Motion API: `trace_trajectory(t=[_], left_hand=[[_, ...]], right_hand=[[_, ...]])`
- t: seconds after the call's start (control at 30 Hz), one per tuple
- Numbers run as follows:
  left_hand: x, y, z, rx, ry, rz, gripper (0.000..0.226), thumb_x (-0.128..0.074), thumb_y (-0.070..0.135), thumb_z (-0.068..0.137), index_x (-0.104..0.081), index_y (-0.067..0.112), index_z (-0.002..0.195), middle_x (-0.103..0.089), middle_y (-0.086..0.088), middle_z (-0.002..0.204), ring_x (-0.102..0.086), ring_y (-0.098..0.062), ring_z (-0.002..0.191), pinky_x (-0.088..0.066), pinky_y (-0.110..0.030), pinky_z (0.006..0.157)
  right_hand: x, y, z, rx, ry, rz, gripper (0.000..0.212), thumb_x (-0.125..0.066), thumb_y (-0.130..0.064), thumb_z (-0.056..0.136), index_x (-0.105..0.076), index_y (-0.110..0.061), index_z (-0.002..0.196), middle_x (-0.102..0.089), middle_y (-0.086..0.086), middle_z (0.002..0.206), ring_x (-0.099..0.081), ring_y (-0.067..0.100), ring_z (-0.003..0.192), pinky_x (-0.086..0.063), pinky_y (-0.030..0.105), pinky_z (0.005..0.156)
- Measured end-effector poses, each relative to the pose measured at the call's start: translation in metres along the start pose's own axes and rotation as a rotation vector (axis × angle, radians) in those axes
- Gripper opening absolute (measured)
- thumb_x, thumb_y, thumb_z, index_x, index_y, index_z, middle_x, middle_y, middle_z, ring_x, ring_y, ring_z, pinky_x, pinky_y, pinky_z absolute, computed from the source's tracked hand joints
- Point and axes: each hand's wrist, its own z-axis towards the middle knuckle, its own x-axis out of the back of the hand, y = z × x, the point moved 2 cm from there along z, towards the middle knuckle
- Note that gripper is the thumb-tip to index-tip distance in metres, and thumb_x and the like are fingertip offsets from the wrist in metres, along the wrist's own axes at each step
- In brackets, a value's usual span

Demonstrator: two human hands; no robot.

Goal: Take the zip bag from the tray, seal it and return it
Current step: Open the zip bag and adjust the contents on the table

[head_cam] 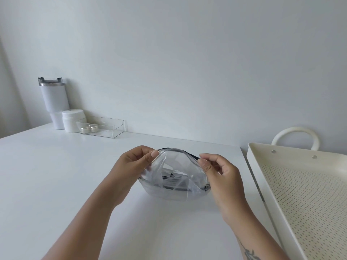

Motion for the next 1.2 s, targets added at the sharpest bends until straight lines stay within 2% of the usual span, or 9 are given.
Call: trace_trajectory(t=[0.1, 0.17, 0.3, 0.43, 0.6, 0.77, 0.87, 1.03, 1.2], left_hand=[[-0.002, 0.004, -0.002, 0.023, -0.053, 0.050, 0.066, -0.068, 0.063, 0.075, -0.067, 0.001, 0.099, -0.053, -0.014, 0.084, -0.048, -0.024, 0.079, -0.034, -0.040, 0.076], [-0.004, 0.005, -0.002, 0.045, -0.078, 0.091, 0.071, -0.067, 0.068, 0.072, -0.065, -0.001, 0.088, -0.047, -0.010, 0.073, -0.045, -0.020, 0.070, -0.033, -0.034, 0.071], [-0.012, 0.006, -0.004, 0.068, -0.114, 0.128, 0.044, -0.073, 0.060, 0.070, -0.061, 0.018, 0.065, -0.051, 0.001, 0.065, -0.045, -0.015, 0.062, -0.034, -0.030, 0.063], [-0.013, 0.006, -0.005, 0.093, -0.137, 0.194, 0.035, -0.077, 0.052, 0.068, -0.060, 0.021, 0.063, -0.055, 0.008, 0.061, -0.048, -0.009, 0.056, -0.035, -0.023, 0.058], [-0.011, 0.005, -0.007, 0.080, -0.192, 0.275, 0.032, -0.081, 0.036, 0.075, -0.062, 0.011, 0.074, -0.058, -0.005, 0.071, -0.049, -0.016, 0.065, -0.033, -0.025, 0.059], [-0.009, -0.001, -0.005, 0.042, -0.134, 0.409, 0.033, -0.081, 0.042, 0.071, -0.064, 0.014, 0.074, -0.049, -0.007, 0.066, -0.038, -0.020, 0.063, -0.025, -0.035, 0.059], [-0.007, -0.003, -0.001, -0.064, 0.009, 0.561, 0.024, -0.078, 0.040, 0.075, -0.063, 0.020, 0.073, -0.044, 0.009, 0.053, -0.033, -0.011, 0.050, -0.023, -0.021, 0.044], [-0.016, -0.003, 0.001, -0.275, 0.193, 0.668, 0.027, -0.068, 0.030, 0.084, -0.044, 0.027, 0.071, -0.042, 0.012, 0.050, -0.030, -0.008, 0.045, -0.034, -0.023, 0.043], [-0.015, -0.005, 0.000, -0.199, 0.294, 0.706, 0.049, -0.068, 0.068, 0.069, -0.041, 0.028, 0.077, -0.045, 0.011, 0.059, -0.039, -0.008, 0.045, -0.046, -0.038, 0.046]], right_hand=[[0.000, -0.004, -0.001, -0.001, -0.014, 0.010, 0.010, -0.071, -0.022, 0.087, -0.074, -0.030, 0.092, -0.073, -0.020, 0.086, -0.064, -0.006, 0.078, -0.044, 0.003, 0.063], [-0.001, -0.005, -0.002, 0.006, -0.031, 0.002, 0.012, -0.069, -0.022, 0.089, -0.074, -0.031, 0.094, -0.073, -0.016, 0.090, -0.064, -0.006, 0.083, -0.044, 0.003, 0.067], [-0.007, -0.007, -0.003, 0.027, -0.102, -0.070, 0.012, -0.071, -0.032, 0.085, -0.073, -0.028, 0.096, -0.071, -0.010, 0.096, -0.064, -0.005, 0.088, -0.045, 0.005, 0.073], [-0.013, -0.006, -0.006, 0.086, -0.153, -0.212, 0.013, -0.075, -0.032, 0.081, -0.073, -0.027, 0.093, -0.067, -0.009, 0.091, -0.064, -0.002, 0.089, -0.046, 0.007, 0.074], [-0.010, -0.007, -0.005, 0.080, -0.151, -0.181, 0.007, -0.074, -0.029, 0.083, -0.072, -0.025, 0.088, -0.067, -0.008, 0.091, -0.064, -0.001, 0.087, -0.044, 0.007, 0.072], [-0.011, -0.007, -0.007, 0.072, -0.143, -0.220, 0.010, -0.076, -0.027, 0.081, -0.068, -0.028, 0.086, -0.064, -0.014, 0.090, -0.061, 0.010, 0.098, -0.048, 0.031, 0.089], [-0.014, -0.009, -0.009, 0.117, -0.142, -0.326, 0.013, -0.076, -0.027, 0.081, -0.064, -0.032, 0.083, -0.062, -0.019, 0.087, -0.057, 0.009, 0.099, -0.044, 0.043, 0.094], [-0.021, -0.009, -0.013, 0.266, -0.033, -0.566, 0.022, -0.067, -0.017, 0.088, -0.051, -0.031, 0.083, -0.055, -0.014, 0.084, -0.048, 0.011, 0.088, -0.048, 0.039, 0.074], [-0.015, -0.010, -0.011, 0.301, 0.153, -0.699, 0.019, -0.060, -0.016, 0.091, -0.049, -0.032, 0.093, -0.050, -0.009, 0.089, -0.050, 0.018, 0.087, -0.045, 0.034, 0.051]])
